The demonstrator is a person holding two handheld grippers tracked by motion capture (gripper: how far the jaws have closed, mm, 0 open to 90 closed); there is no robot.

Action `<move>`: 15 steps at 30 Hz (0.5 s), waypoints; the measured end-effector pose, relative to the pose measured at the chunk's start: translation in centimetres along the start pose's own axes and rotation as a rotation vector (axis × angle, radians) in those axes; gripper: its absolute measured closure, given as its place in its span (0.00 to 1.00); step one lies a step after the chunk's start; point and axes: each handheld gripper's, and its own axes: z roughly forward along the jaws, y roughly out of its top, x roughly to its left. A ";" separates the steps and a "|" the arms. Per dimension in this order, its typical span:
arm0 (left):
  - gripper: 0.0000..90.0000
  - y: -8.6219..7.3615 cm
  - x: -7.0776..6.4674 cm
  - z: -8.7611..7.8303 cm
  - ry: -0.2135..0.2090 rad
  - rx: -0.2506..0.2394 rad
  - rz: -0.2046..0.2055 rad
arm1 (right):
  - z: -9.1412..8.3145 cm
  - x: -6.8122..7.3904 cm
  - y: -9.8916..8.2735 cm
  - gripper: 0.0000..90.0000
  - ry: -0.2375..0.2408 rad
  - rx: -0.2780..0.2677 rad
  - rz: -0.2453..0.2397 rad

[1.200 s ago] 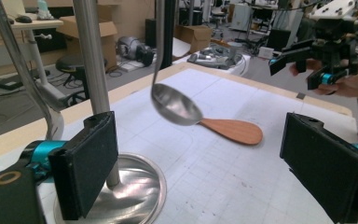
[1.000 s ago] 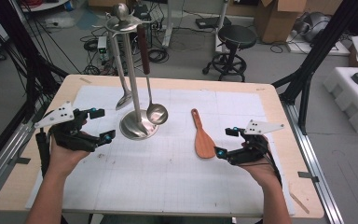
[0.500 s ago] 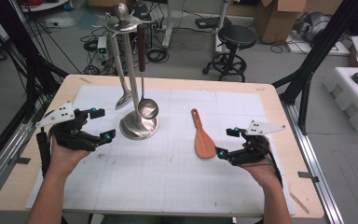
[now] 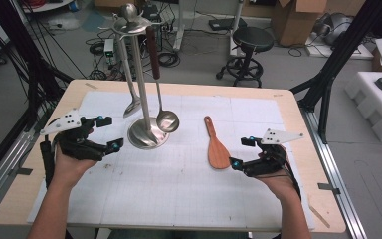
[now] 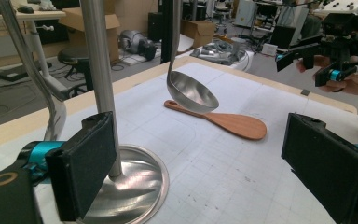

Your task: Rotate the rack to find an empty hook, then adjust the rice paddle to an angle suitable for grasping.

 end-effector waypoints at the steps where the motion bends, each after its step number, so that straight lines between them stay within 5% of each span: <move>1: 0.12 0.0 0.0 0.0 0.000 0.001 0.003 | 0.0 0.0 0.0 0.13 0.001 0.001 0.000; 15: 0.12 0.0 -0.1 -0.1 -0.004 -0.001 0.008 | 0.0 -0.1 0.0 0.13 0.000 -0.002 0.002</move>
